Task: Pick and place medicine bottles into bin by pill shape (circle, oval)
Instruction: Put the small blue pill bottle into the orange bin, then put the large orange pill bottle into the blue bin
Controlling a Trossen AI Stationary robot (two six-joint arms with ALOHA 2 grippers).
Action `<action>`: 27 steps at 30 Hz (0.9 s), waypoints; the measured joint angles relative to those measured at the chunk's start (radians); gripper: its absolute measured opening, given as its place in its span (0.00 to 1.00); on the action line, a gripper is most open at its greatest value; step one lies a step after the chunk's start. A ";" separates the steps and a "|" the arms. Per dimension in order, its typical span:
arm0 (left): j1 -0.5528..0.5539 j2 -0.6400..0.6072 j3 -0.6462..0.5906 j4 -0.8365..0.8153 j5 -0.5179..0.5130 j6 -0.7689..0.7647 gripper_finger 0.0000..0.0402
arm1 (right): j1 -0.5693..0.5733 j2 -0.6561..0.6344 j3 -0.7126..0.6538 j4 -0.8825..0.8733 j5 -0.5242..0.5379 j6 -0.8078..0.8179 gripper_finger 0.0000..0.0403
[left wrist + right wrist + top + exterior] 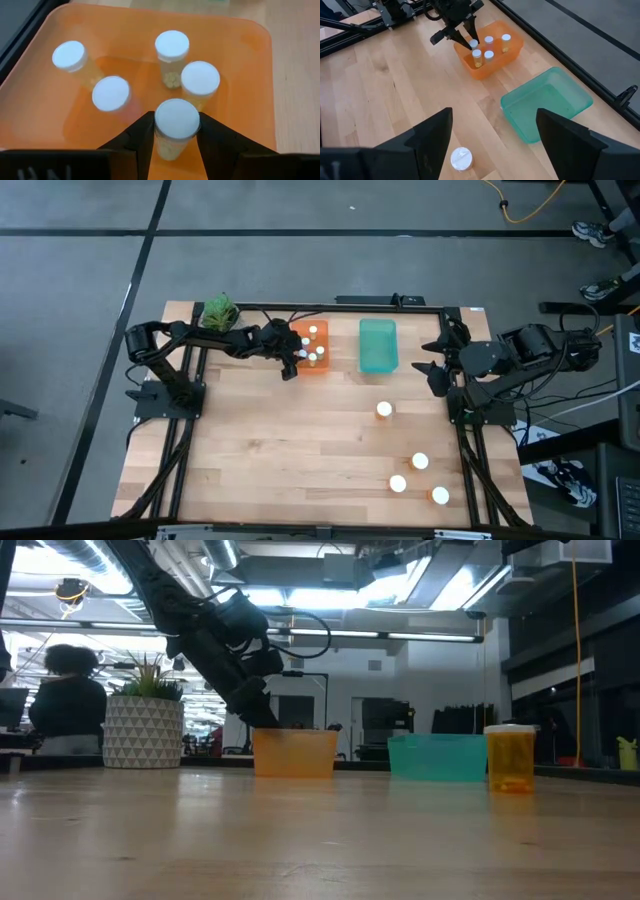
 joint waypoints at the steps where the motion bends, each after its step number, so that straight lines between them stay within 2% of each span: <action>1: 0.000 0.000 0.000 -0.001 0.000 -0.001 0.33 | 0.000 0.000 0.000 0.000 0.000 0.000 0.72; 7: 0.000 0.000 0.000 0.001 0.003 0.001 0.34 | 0.000 0.000 0.000 0.000 0.000 0.000 0.72; 17: 0.000 0.000 0.000 0.002 0.003 -0.002 0.44 | 0.000 0.000 0.000 0.000 0.000 0.000 0.72; 27: -0.001 -0.005 0.000 0.031 0.003 -0.002 0.44 | 0.000 0.000 0.000 0.000 -0.016 0.000 0.72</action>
